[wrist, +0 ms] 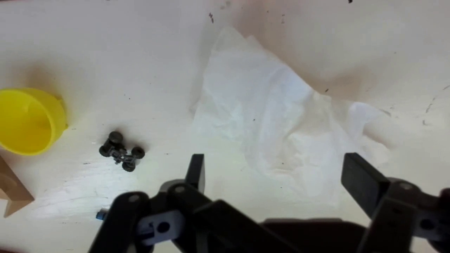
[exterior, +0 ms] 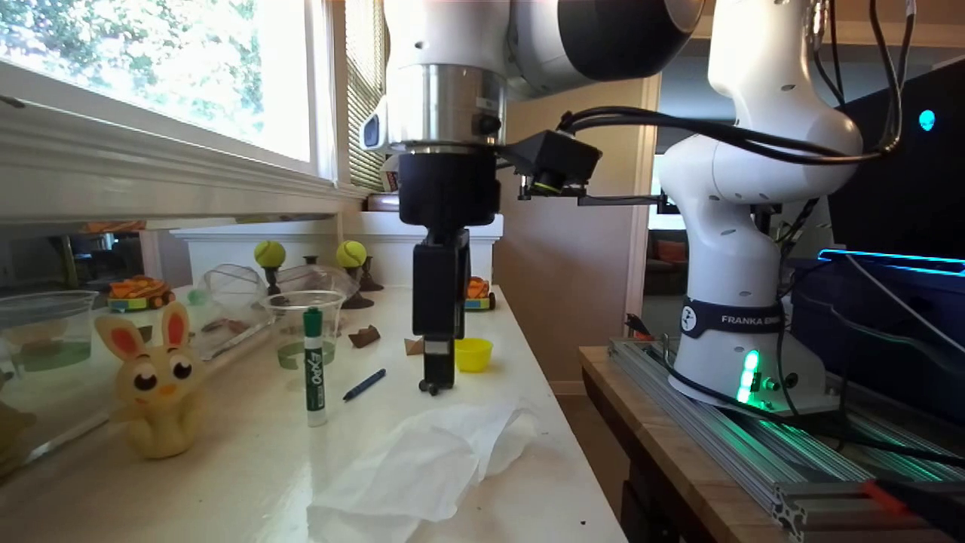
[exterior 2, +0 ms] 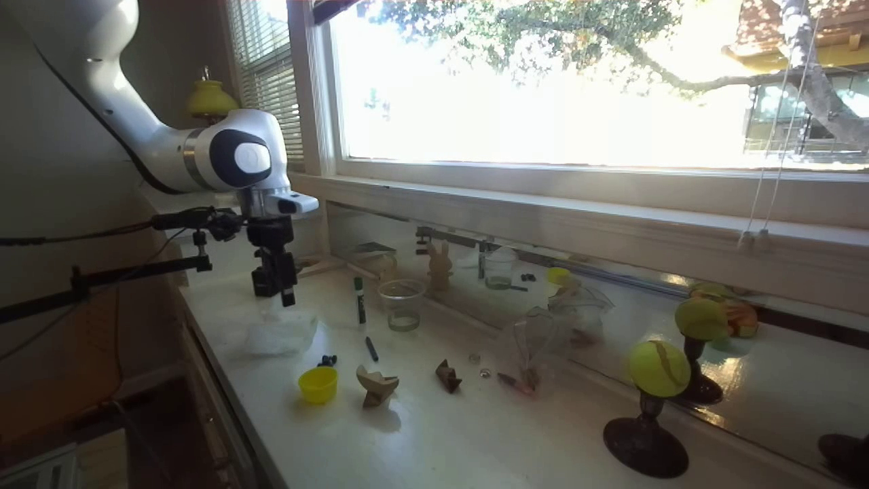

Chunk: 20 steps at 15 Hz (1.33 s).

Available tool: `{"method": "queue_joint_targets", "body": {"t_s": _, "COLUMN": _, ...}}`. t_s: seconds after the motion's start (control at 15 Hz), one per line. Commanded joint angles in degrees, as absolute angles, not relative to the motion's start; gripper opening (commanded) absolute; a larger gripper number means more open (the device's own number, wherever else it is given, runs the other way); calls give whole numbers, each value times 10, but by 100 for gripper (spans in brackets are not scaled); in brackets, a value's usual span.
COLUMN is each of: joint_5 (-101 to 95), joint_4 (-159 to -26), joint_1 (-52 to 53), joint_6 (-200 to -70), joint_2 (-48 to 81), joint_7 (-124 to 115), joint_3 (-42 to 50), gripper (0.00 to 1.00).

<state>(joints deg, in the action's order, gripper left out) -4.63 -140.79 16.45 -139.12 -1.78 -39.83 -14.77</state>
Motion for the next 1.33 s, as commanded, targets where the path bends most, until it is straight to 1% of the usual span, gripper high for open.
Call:
{"method": "queue_joint_targets", "body": {"t_s": 0.0, "joint_5": 19, "joint_4": -1441, "joint_1": 148, "joint_6": -1388, "joint_2": -52, "joint_7": -432, "joint_3": -141, "gripper": 100}}
{"method": "queue_joint_targets", "body": {"t_s": 0.47, "joint_5": 190, "joint_4": -1529, "joint_1": 129, "joint_6": -1431, "joint_2": -99, "joint_7": -447, "joint_3": -122, "gripper": 100}}
{"method": "queue_joint_targets", "body": {"t_s": 0.67, "joint_5": 277, "joint_4": -1576, "joint_1": 135, "joint_6": -1481, "joint_2": -115, "joint_7": -447, "joint_3": -122, "gripper": 100}}
{"method": "queue_joint_targets", "body": {"t_s": 0.87, "joint_5": 409, "joint_4": -1621, "joint_1": 159, "joint_6": -1570, "joint_2": -121, "joint_7": -400, "joint_3": -120, "gripper": 100}}
{"method": "queue_joint_targets", "body": {"t_s": 0.93, "joint_5": 432, "joint_4": -1581, "joint_1": 161, "joint_6": -1599, "joint_2": -77, "joint_7": -396, "joint_3": -122, "gripper": 100}}
{"method": "queue_joint_targets", "body": {"t_s": 1.07, "joint_5": 518, "joint_4": -1589, "joint_1": 180, "joint_6": -1656, "joint_2": -76, "joint_7": -348, "joint_3": -126, "gripper": 100}}
{"method": "queue_joint_targets", "body": {"t_s": 1.27, "joint_5": 642, "joint_4": -1587, "joint_1": 208, "joint_6": -1694, "joint_2": -70, "joint_7": -266, "joint_3": -128, "gripper": 100}}
